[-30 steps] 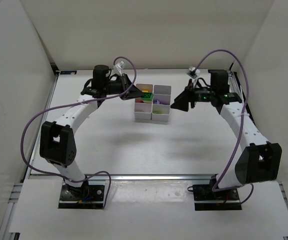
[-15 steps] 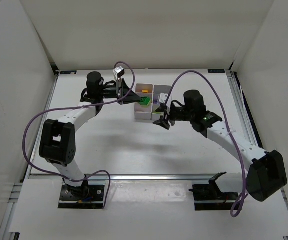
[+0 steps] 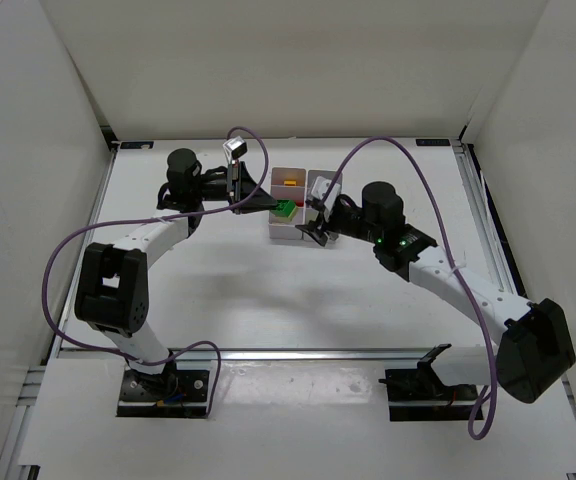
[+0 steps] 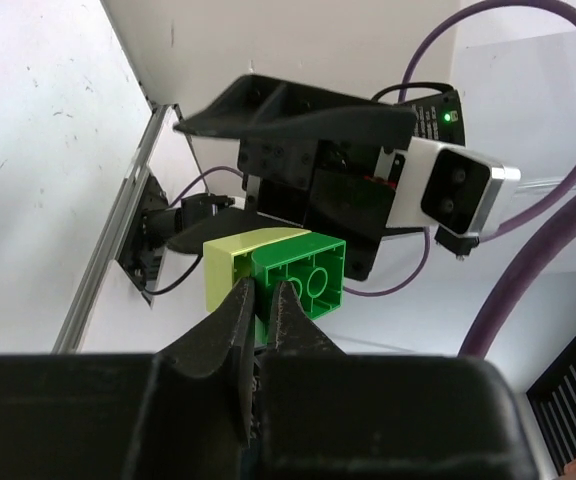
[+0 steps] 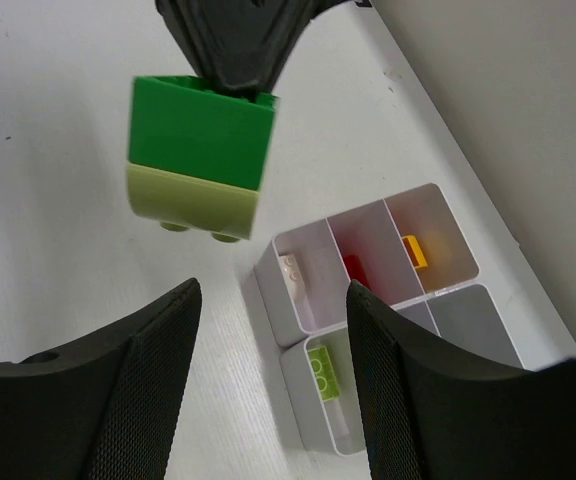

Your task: Sort the legos into containers by color

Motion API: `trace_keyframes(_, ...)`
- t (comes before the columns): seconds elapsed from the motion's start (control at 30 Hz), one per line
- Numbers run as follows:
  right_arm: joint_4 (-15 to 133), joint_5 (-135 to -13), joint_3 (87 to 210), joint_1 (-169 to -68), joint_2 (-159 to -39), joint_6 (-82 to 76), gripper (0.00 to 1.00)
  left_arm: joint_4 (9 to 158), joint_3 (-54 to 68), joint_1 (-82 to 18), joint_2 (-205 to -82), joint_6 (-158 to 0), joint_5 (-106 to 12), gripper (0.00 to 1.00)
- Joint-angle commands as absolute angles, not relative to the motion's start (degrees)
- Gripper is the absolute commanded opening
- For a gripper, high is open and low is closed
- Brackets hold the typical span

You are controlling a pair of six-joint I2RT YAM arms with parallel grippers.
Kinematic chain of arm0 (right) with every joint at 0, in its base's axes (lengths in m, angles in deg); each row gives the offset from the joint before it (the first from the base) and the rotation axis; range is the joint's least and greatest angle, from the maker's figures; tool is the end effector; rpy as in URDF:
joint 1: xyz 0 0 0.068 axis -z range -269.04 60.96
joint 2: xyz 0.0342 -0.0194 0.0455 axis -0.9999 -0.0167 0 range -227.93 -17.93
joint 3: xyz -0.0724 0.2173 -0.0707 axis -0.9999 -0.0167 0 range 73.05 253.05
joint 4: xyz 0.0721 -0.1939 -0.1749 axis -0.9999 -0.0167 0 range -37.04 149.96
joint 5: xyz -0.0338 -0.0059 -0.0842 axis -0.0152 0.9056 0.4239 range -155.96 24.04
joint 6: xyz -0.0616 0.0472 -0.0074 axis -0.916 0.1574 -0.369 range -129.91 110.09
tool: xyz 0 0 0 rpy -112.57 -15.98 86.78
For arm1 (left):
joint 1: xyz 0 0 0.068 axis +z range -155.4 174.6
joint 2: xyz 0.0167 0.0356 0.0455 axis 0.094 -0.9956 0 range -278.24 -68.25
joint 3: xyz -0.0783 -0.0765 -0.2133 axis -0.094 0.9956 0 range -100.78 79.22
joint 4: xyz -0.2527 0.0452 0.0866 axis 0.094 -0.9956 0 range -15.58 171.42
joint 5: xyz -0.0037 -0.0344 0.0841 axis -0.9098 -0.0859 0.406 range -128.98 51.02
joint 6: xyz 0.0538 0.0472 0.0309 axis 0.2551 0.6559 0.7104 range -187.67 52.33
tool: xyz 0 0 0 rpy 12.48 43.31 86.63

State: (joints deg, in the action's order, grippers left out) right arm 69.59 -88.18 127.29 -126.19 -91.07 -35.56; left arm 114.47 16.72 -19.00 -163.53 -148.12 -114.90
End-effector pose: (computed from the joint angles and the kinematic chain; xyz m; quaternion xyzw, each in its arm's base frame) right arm 0.2621 0.2302 0.2856 -0.4961 0.5731 0.2097 0.6176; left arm 0.3525 -0.1519 0.2549 0.0575 0.7044 -0.7047 0.0635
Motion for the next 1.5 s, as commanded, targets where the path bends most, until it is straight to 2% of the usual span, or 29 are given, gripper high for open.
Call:
trace_keyframes(0.0, 73.3, -88.5, 129.7, -127.4, -89.6, -35.0, 0.64, 116.3, 16.9, -18.6, -160.7, -148.2, -116.1, 0.10)
trace_keyframes(0.47, 73.1, -89.8, 131.8, -130.2, -89.2, -35.0, 0.63, 116.5, 17.5, -18.7, -160.9, -148.2, -116.0, 0.10)
trace_keyframes(0.7, 73.7, -90.8, 133.1, -130.1, -90.4, -34.3, 0.47, 116.5, 17.4, -18.6, -161.4, -148.3, -115.7, 0.10)
trace_keyframes(0.87, 73.6, -91.0, 133.5, -130.3, -90.9, -33.6, 0.47, 116.5, 17.0, -18.6, -162.1, -148.2, -115.5, 0.10)
trace_keyframes(0.97, 73.5, -90.7, 133.8, -130.8, -90.9, -33.2, 0.53, 116.5, 16.8, -18.7, -162.4, -148.1, -115.5, 0.10)
trace_keyframes(1.07, 73.4, -90.5, 134.0, -131.1, -91.1, -32.8, 0.52, 116.5, 16.7, -18.7, -162.5, -148.2, -115.4, 0.10)
trace_keyframes(1.27, 73.5, -90.4, 134.6, -131.4, -92.0, -31.4, 0.29, 116.4, 16.9, -18.7, -162.3, -148.0, -114.7, 0.10)
trace_keyframes(1.3, 73.4, -90.5, 134.6, -131.7, -92.1, -31.4, 0.18, 116.4, 16.9, -18.6, -162.3, -147.7, -114.5, 0.10)
trace_keyframes(1.4, 72.4, -90.7, 134.8, -131.6, -92.4, -30.1, 0.03, 121.6, 17.3, -18.3, -161.6, -148.9, -113.4, 0.10)
trace_keyframes(1.47, 71.8, -90.5, 134.7, -131.6, -92.4, -29.4, 0.00, 125.3, 17.7, -18.1, -161.1, -150.2, -112.3, 0.10)
